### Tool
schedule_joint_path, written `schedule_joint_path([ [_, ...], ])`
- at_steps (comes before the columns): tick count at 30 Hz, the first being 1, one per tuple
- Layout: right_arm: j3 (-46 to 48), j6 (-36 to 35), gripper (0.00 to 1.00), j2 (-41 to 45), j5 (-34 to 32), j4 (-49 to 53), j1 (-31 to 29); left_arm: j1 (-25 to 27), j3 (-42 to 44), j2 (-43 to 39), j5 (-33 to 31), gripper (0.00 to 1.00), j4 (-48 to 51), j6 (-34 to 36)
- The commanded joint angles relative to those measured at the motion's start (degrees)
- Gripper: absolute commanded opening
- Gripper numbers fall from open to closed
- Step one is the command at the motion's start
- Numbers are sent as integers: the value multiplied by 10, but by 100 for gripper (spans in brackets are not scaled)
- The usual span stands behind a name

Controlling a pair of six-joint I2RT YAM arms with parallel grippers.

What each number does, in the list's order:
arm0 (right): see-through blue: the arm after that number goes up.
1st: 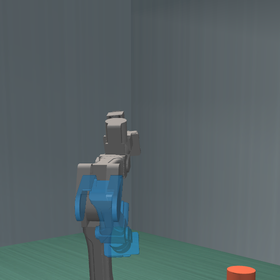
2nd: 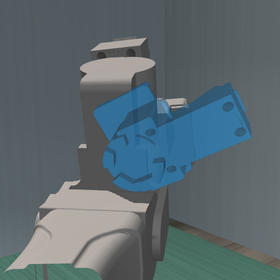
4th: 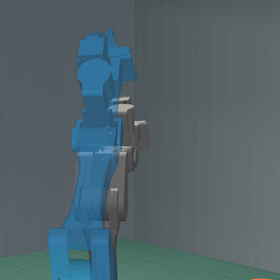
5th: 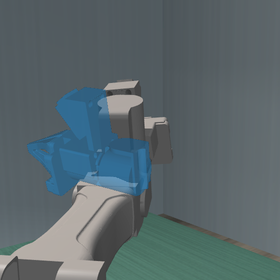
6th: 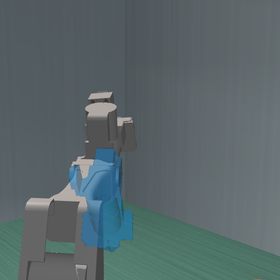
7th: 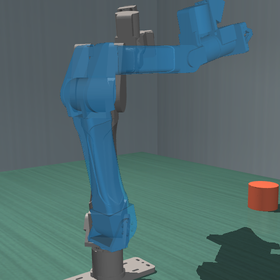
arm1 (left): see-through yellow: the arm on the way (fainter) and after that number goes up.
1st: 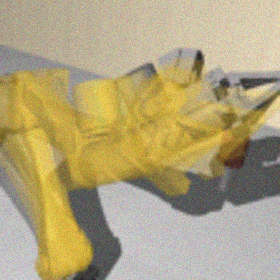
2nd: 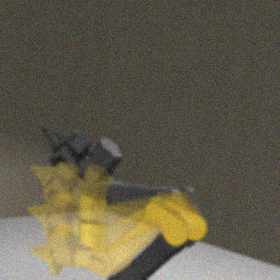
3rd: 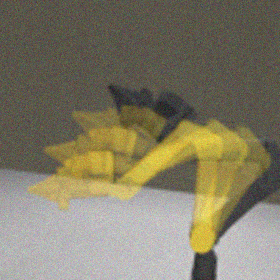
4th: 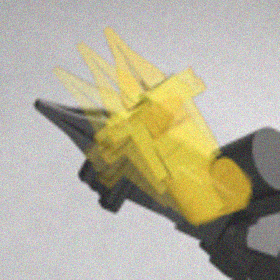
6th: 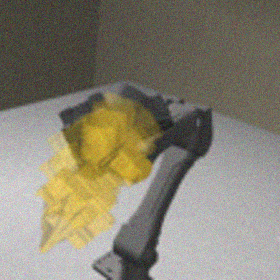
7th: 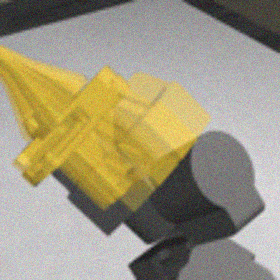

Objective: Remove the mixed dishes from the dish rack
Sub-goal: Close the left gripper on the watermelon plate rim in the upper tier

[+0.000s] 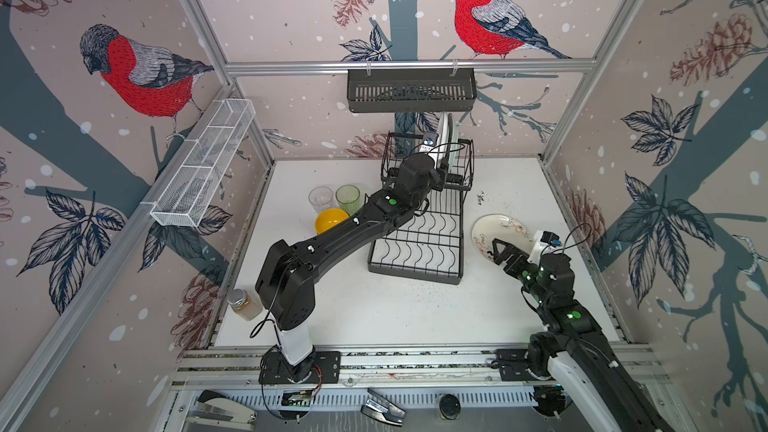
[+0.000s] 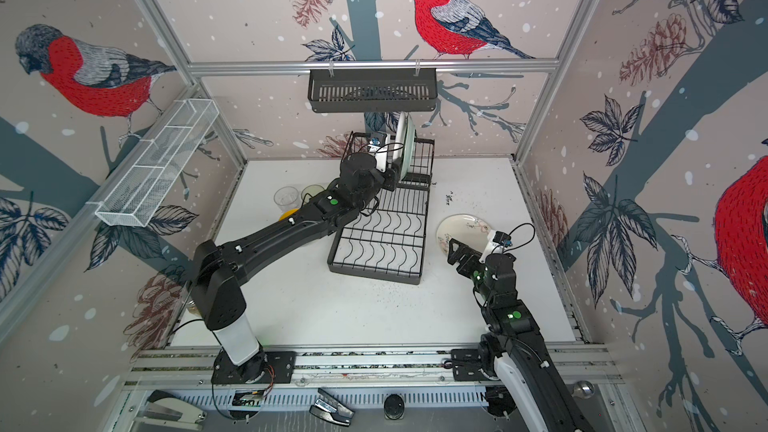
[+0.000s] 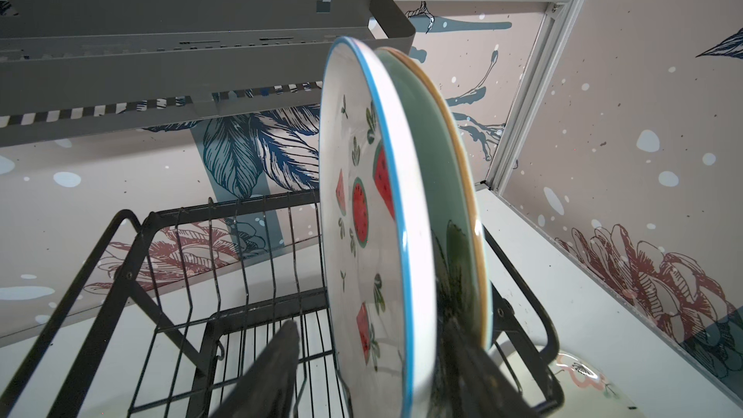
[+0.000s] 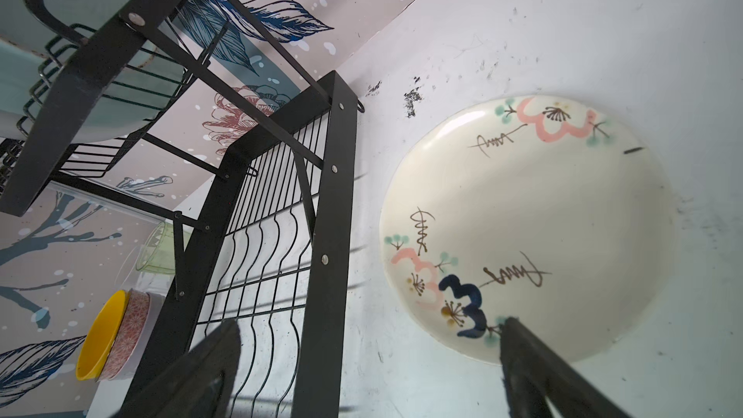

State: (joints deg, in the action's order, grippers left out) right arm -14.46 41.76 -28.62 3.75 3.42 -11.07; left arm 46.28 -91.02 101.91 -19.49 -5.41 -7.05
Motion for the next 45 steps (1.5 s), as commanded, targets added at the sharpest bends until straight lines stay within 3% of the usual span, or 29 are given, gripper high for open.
schedule_joint_path([
  [1, -3, -5, 99, 1, 8, 2, 4, -1, -15, 10, 13, 55, 10, 5],
  [9, -8, -6, 99, 2, 11, 7, 10, -1, -11, 9, 15, 46, 0, 7],
  [21, -6, -2, 100, 2, 12, 7, 13, -1, -31, 21, 17, 23, 19, 20],
  [29, -7, 3, 99, -1, 11, 2, 16, -1, -30, 15, 18, 13, 16, 28],
  [45, -5, 6, 99, -5, 10, 0, 22, -1, -38, 12, 9, 0, 16, 28],
])
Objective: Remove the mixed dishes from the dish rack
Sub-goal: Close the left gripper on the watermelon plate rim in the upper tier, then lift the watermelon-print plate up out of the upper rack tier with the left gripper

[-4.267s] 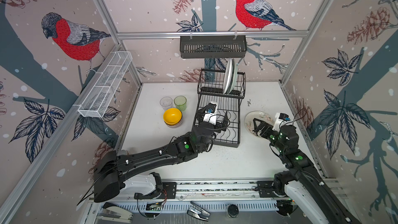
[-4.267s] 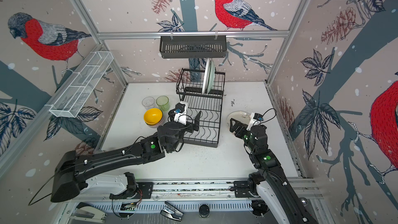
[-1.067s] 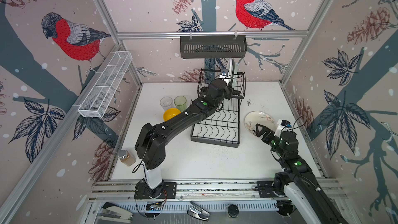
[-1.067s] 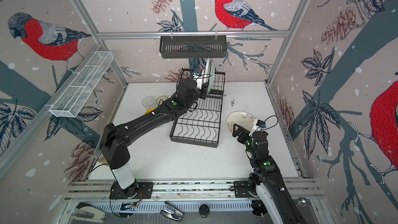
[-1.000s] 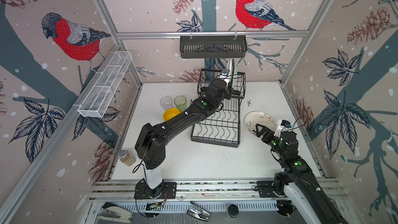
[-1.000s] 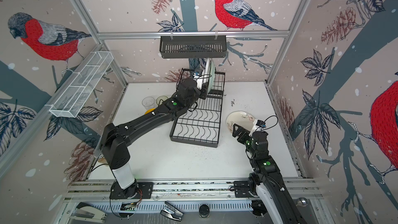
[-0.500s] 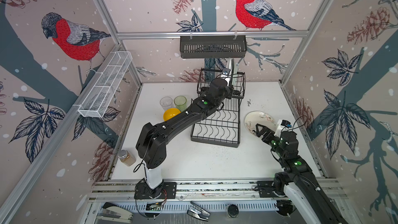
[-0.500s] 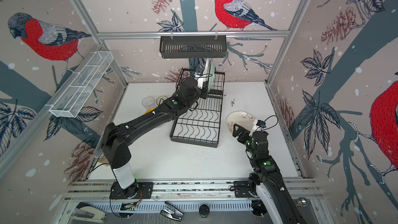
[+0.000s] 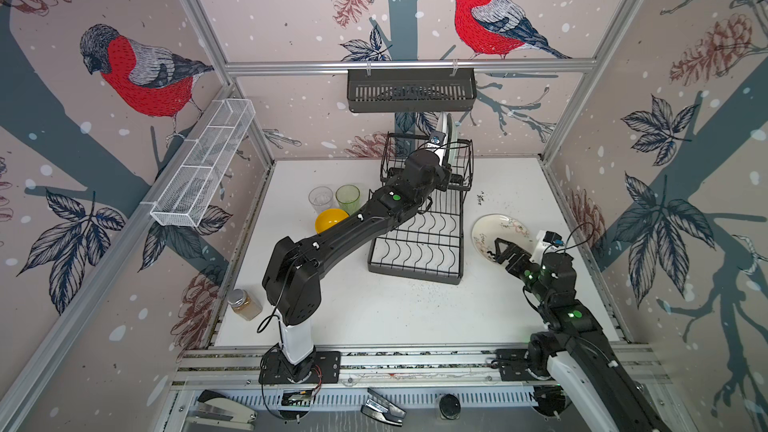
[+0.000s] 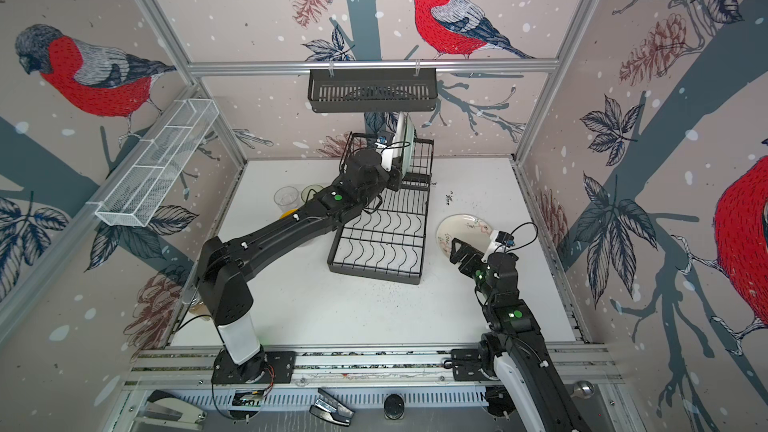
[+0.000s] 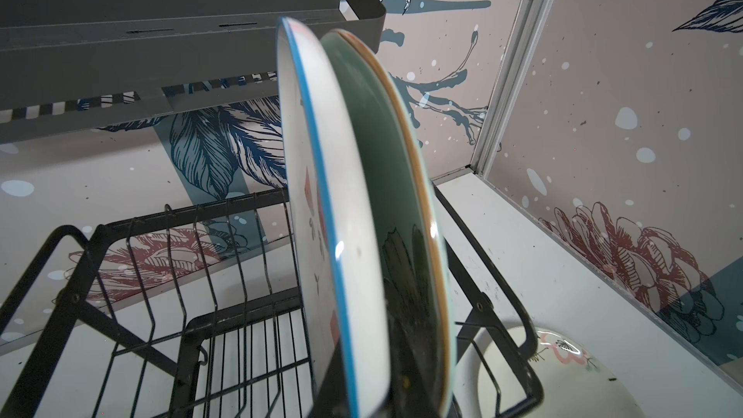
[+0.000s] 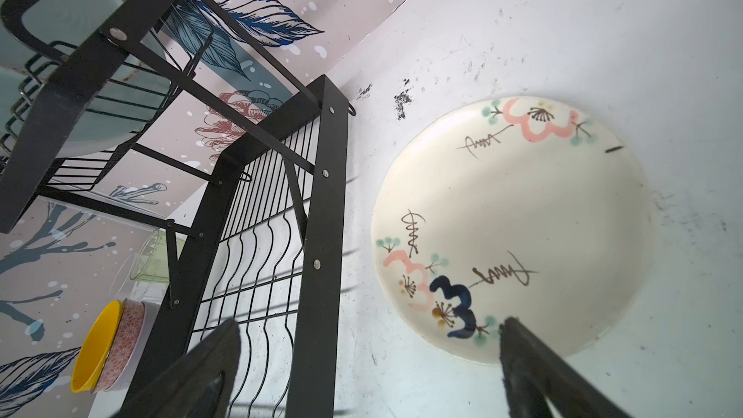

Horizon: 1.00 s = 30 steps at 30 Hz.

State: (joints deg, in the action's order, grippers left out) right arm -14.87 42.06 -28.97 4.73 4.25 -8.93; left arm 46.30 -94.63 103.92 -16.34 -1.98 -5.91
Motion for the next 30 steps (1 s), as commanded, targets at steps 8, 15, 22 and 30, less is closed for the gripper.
schedule_joint_path([
  [8, -8, 7, 100, -13, 6, -6, 11, -2, 8, -14, -38, 0, -46, 40],
  [15, -9, 5, 99, -14, 11, -4, 17, -2, 38, -34, -53, 0, -93, 48],
  [22, -13, 6, 100, -12, 12, 3, 22, -3, 66, -52, -64, 0, -145, 75],
  [30, -12, 8, 100, -14, 15, 0, 24, -3, 74, -64, -72, 0, -174, 92],
])
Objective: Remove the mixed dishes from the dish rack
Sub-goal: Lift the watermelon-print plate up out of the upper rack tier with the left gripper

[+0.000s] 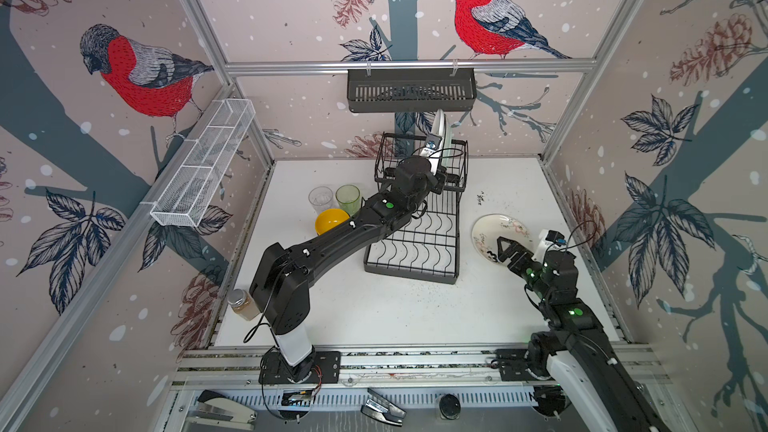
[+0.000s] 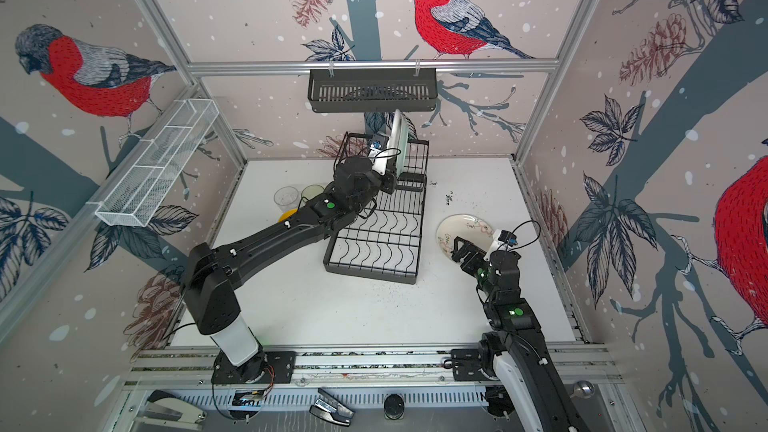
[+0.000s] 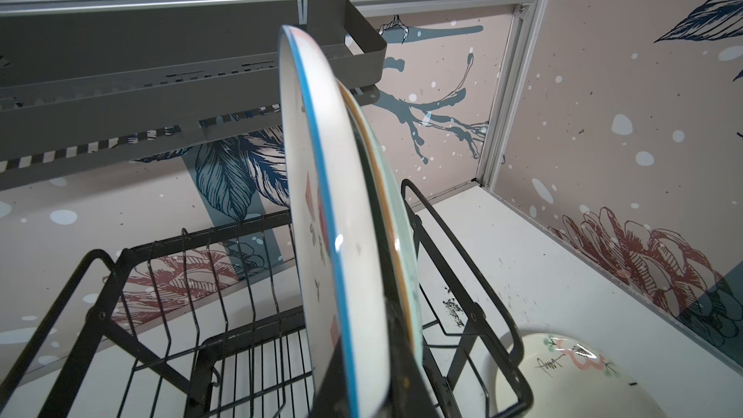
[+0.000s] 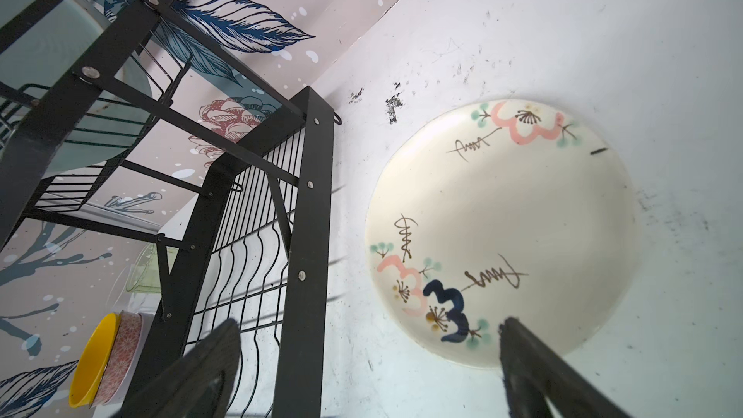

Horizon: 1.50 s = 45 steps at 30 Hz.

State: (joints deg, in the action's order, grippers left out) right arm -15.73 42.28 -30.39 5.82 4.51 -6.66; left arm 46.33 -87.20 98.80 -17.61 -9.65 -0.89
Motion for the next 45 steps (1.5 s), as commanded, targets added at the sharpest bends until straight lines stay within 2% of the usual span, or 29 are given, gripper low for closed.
schedule_joint_path([
  [1, -4, 6, 100, 0, 4, -3, 2, -3, 0, -13, -59, 0, -99, 44],
  [45, 4, 6, 100, -3, 5, -6, 9, -2, 51, -72, -32, 0, -168, 68],
])
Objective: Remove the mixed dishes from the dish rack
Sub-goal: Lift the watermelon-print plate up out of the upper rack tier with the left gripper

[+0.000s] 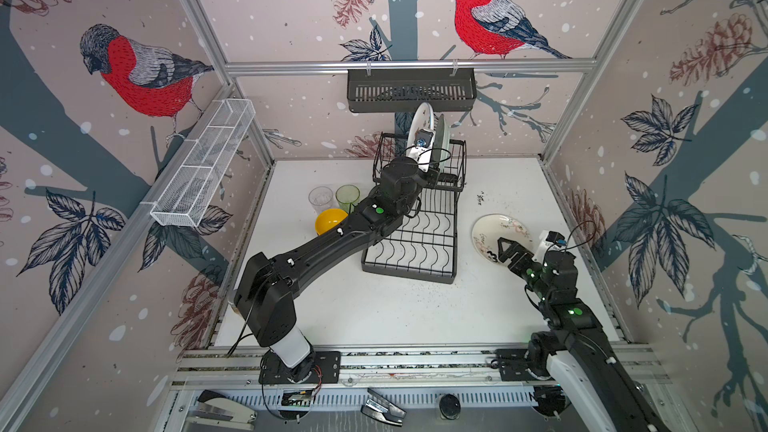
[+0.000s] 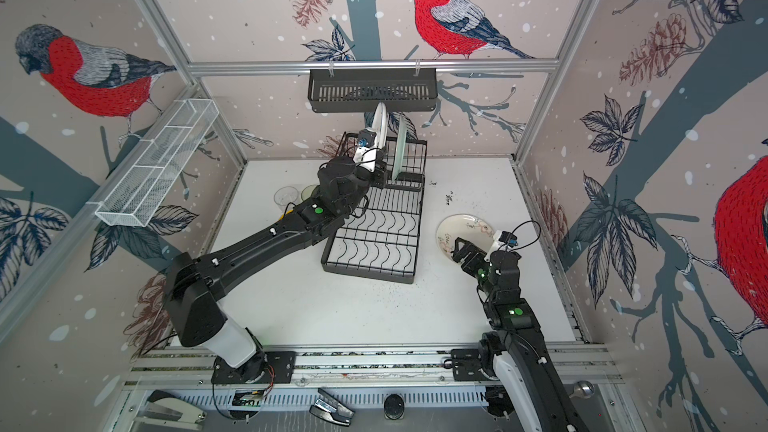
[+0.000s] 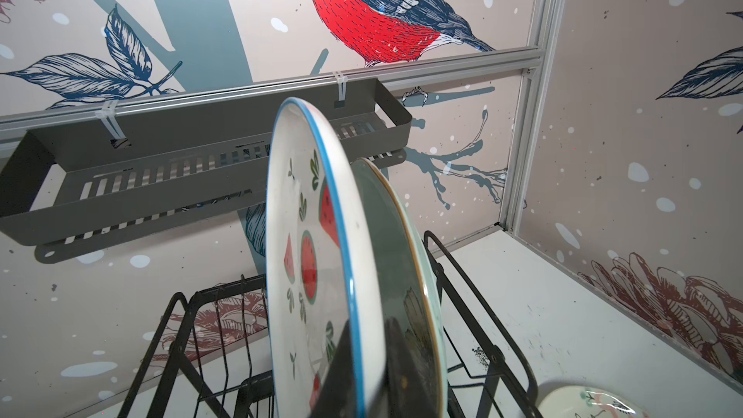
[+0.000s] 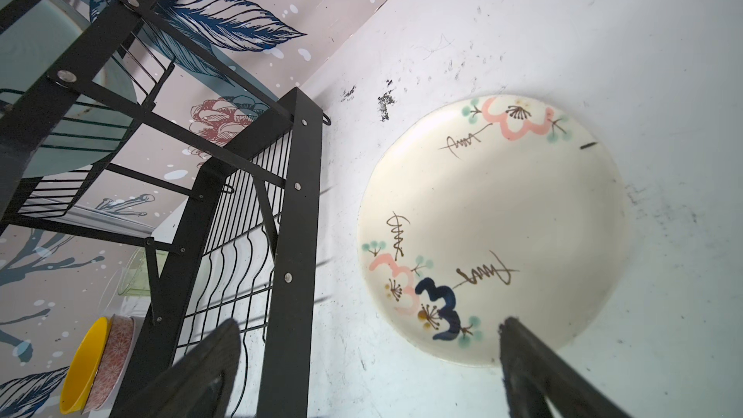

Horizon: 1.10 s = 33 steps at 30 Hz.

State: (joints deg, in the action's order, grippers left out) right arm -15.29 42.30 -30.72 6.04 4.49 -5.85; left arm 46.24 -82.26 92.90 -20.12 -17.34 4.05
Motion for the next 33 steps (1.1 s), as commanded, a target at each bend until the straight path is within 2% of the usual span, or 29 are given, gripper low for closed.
schedule_joint_path([
  [1, 0, 7, 99, 0, 4, -6, 0, -1, 5, -16, -8, 0, -94, 18],
  [14, -13, 8, 100, 0, 15, -4, 1, 11, 36, -59, -6, 0, -104, 15],
  [21, -19, 12, 100, -5, 24, -5, 1, 43, 64, -77, -56, 0, -122, 45],
  [33, -25, 13, 100, 5, 39, 6, 2, 70, 93, -110, -77, 0, -139, 54],
])
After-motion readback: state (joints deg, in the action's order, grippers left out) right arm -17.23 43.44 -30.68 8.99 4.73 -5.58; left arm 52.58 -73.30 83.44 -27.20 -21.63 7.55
